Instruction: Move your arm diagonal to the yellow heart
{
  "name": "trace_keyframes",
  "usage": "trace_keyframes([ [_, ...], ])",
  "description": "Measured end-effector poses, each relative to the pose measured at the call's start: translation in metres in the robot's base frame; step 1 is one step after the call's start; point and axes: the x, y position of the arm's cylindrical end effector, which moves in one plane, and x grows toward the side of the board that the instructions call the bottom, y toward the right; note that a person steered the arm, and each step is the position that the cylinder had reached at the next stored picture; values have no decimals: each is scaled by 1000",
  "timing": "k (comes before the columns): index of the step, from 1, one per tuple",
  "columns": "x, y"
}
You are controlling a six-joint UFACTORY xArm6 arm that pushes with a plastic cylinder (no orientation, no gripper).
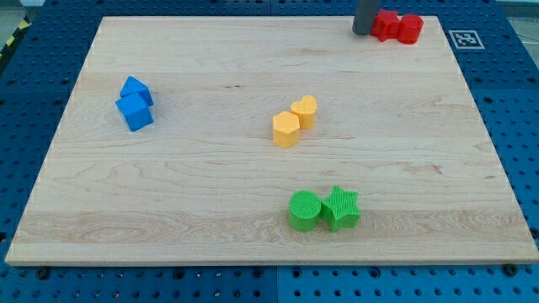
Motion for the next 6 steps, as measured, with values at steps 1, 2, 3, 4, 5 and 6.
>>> trace_keyframes([
  [1,21,0],
  [2,32,0],
  [3,32,0],
  [4,42,0],
  [5,49,0],
  [6,52,0],
])
